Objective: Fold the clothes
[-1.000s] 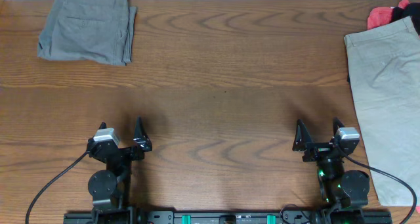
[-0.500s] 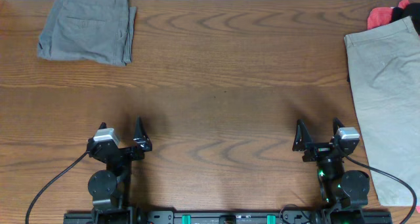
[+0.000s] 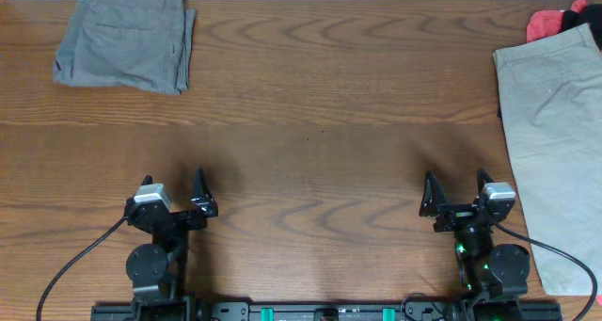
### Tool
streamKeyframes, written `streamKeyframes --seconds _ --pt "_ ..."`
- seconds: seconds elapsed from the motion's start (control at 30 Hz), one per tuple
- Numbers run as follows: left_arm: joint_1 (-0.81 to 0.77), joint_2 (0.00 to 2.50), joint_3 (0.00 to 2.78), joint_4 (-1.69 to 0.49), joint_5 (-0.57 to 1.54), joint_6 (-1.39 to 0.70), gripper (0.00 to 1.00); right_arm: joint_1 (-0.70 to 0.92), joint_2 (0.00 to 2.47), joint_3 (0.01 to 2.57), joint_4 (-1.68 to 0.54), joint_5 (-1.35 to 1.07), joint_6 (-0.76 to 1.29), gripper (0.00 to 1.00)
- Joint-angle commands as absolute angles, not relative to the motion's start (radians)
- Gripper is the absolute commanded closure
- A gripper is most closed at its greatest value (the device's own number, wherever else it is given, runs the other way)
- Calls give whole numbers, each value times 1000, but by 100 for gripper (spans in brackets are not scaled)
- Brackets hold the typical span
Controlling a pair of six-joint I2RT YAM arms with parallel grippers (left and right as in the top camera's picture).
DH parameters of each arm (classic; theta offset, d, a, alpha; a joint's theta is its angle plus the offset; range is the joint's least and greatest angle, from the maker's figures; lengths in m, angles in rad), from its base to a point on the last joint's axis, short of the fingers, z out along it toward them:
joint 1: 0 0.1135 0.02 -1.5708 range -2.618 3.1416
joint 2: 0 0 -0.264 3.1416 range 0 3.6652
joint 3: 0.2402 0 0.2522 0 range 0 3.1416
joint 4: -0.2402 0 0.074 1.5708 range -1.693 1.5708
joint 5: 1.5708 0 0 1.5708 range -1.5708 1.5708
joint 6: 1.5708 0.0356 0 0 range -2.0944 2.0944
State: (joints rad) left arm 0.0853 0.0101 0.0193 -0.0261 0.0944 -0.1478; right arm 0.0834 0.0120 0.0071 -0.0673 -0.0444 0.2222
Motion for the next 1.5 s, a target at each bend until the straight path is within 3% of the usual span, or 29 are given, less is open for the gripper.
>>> streamKeyframes --seconds 0.0,0.13,0.33,0.6,0.8,0.93,1.23,1.47 --pt "91 4 4 -62 112 -128 2 76 6 6 -72 -33 208 1" --pt "91 4 4 -62 112 -128 2 76 6 6 -69 -44 233 1" --pt "91 4 4 -62 112 -128 2 80 6 6 -44 -511 806 1" --pt "91 4 4 -62 112 -128 3 80 6 6 60 -744 1060 1" --pt "91 4 4 -62 112 -128 2 79 6 10 383 -773 937 1" --pt "91 4 4 -62 112 -128 2 74 20 81 380 -727 802 1" --pt "91 4 4 -62 112 -128 2 10 398 546 -138 -494 256 1" --pt "91 4 4 -62 112 -128 2 -15 902 1007 -437 -76 97 1"
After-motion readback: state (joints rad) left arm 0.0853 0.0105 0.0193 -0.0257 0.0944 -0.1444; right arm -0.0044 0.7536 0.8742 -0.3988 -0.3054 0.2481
